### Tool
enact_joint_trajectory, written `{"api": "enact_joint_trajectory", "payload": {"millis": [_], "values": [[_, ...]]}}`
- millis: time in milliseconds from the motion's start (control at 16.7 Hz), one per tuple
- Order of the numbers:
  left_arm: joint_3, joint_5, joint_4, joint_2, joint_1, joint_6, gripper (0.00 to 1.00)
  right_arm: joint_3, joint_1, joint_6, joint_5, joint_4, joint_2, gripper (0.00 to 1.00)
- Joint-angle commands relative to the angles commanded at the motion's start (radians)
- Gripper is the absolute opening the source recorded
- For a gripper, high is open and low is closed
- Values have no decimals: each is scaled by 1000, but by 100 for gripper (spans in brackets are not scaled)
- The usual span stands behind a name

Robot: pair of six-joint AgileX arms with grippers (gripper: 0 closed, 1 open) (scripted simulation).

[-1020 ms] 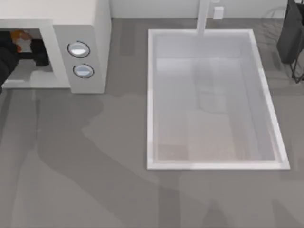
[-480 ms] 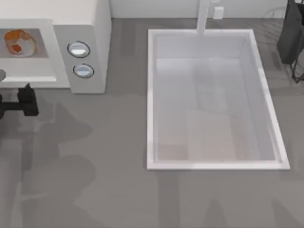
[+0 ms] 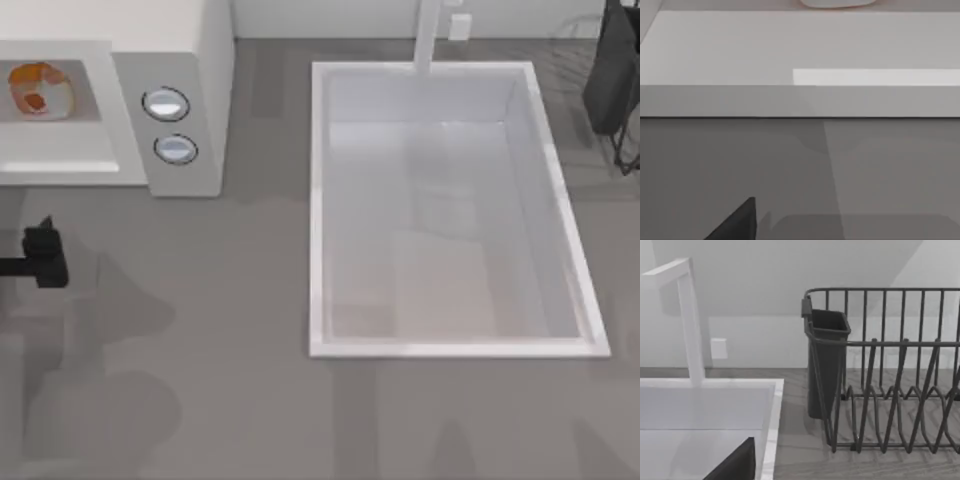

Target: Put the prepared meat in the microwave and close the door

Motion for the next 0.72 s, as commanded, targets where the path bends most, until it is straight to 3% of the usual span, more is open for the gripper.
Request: {"api": "enact_joint_trajectory", "payload": {"millis": [300, 720], "values": [[24, -4, -50, -48, -3, -2, 100, 0, 0, 0, 0, 0, 0, 100], [84, -7, -361, -274, -4, -3, 100, 0, 0, 0, 0, 0, 0, 100]]}}
